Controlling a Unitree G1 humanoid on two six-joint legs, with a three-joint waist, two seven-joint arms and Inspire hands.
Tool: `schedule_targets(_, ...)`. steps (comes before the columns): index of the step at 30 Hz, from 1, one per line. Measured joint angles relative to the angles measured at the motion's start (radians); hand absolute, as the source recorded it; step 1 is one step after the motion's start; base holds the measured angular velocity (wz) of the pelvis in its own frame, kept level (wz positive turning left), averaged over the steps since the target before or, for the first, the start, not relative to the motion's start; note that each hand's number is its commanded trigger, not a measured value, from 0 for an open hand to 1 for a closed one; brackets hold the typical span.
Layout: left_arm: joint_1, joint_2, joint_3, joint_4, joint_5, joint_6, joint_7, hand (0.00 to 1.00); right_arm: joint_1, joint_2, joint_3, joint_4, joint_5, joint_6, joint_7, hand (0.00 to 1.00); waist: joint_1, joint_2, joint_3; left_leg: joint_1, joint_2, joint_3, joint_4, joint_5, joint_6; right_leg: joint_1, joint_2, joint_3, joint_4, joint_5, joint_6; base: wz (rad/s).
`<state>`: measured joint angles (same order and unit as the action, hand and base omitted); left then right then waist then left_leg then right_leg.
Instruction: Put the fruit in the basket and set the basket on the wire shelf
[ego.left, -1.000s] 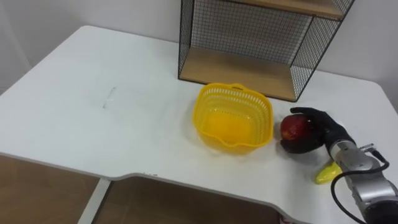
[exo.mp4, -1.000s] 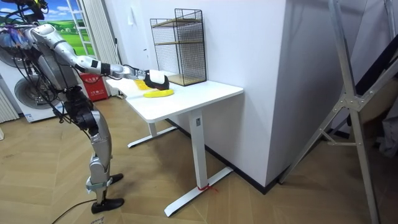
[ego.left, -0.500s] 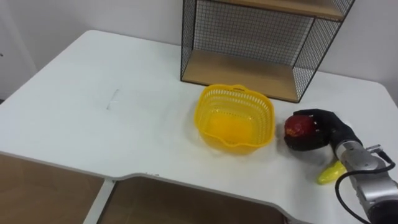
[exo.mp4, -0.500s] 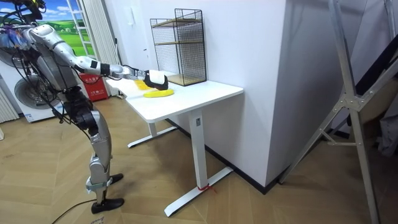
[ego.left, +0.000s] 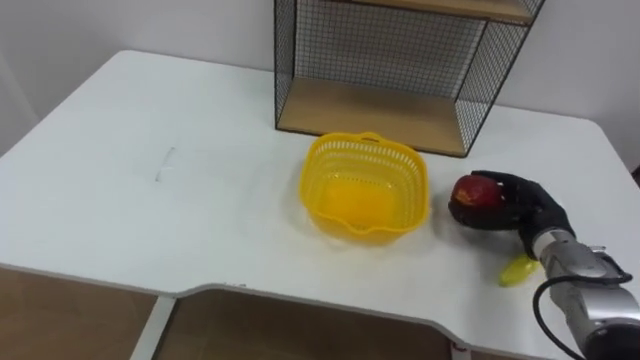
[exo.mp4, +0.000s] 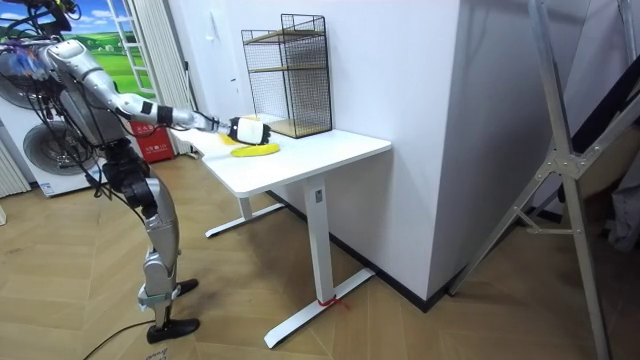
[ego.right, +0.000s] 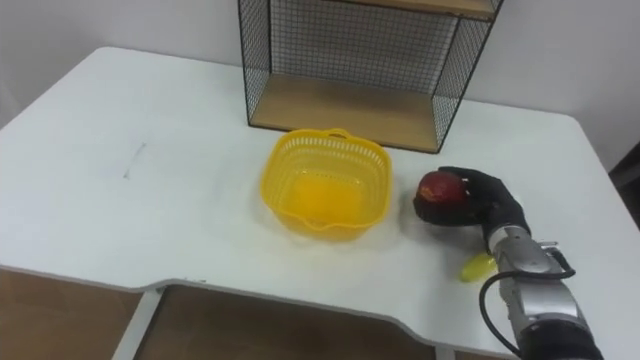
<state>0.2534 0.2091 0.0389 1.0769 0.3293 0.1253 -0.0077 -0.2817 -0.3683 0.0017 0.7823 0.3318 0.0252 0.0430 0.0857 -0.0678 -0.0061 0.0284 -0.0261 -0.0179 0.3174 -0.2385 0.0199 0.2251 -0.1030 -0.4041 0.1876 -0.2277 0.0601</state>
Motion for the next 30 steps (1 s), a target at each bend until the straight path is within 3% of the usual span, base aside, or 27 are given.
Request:
schedule_targets(6,0.005,-0.011,0.018,-0.004,0.003,-0.002,0.005,0.0,0.072,0.051,-0.007,-0.142,0.146,0.0,-0.022,1.0,0.001,0.017,0.0042,0.011,0.003,0.016,-0.009,0.0,0.0,0.0,0.0,0.015,0.0,0.0,0.0,-0.08)
schedule_targets(16,0.015,-0.021,0.017,0.004,0.01,-0.002,0.005,0.0,0.078,0.06,0.014,-0.325,0.212,-0.001,-0.047,1.0,0.001,0.028,0.004,0.019,0.009,0.033,-0.015,0.0,0.001,0.003,0.0,0.021,0.0,0.001,-0.002,-0.03)
schedule_targets(22,0.016,-0.023,0.015,0.004,0.015,-0.002,0.005,0.0,0.08,0.064,0.018,-0.489,0.207,-0.002,-0.066,1.0,0.002,0.032,0.0085,0.016,0.009,0.03,-0.017,0.001,0.001,-0.002,0.001,0.02,0.0,0.001,-0.002,0.0)
schedule_targets(30,0.013,-0.026,0.013,0.001,0.028,-0.01,0.0,0.0,0.08,0.062,0.071,-0.597,0.045,-0.021,-0.014,1.0,0.005,0.028,0.0056,0.018,0.011,0.043,-0.027,0.002,0.0,-0.013,0.002,0.045,0.0,0.002,-0.002,-0.06)
